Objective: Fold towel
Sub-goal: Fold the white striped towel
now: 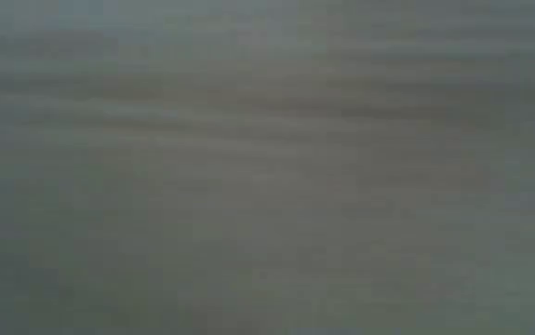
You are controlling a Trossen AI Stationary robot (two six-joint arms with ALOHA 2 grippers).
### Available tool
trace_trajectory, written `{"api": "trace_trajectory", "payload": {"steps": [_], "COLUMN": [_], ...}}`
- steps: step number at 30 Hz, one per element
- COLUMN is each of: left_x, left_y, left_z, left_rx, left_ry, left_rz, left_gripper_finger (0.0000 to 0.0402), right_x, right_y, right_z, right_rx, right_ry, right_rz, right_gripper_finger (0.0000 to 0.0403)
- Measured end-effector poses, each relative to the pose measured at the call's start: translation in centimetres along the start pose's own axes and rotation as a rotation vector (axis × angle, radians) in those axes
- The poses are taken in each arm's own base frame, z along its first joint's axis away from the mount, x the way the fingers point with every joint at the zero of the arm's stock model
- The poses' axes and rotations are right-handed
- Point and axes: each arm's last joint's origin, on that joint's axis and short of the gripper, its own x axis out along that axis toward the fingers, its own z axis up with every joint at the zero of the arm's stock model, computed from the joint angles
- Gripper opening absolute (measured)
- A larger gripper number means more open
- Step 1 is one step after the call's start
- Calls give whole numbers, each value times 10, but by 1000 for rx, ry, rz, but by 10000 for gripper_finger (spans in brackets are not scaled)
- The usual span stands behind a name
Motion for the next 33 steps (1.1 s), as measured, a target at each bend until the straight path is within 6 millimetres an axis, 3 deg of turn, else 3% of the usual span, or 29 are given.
{"api": "trace_trajectory", "payload": {"steps": [6, 9, 14, 24, 29, 33], "left_x": [18, 21, 19, 22, 15, 1], "left_y": [7, 10, 22, 47, 54, 62], "left_z": [-45, -63, -74, -96, -105, -99], "left_rx": [64, 80, 49, -26, 48, 40], "left_ry": [241, 354, 452, 637, 755, 753], "left_rz": [50, 32, -22, -94, -6, 41], "left_gripper_finger": [7, 7, 7, 7, 7, 7], "right_x": [28, 41, 50, 41, 28, 21], "right_y": [-10, -12, -4, 3, -3, -13], "right_z": [-32, -60, -113, -189, -208, -207], "right_rx": [-85, -60, -49, -64, -60, 52], "right_ry": [134, 211, 366, 387, 386, 351], "right_rz": [-173, -296, -493, -576, -577, -594], "right_gripper_finger": [0, 0, 0, 0, 0, 0]}}
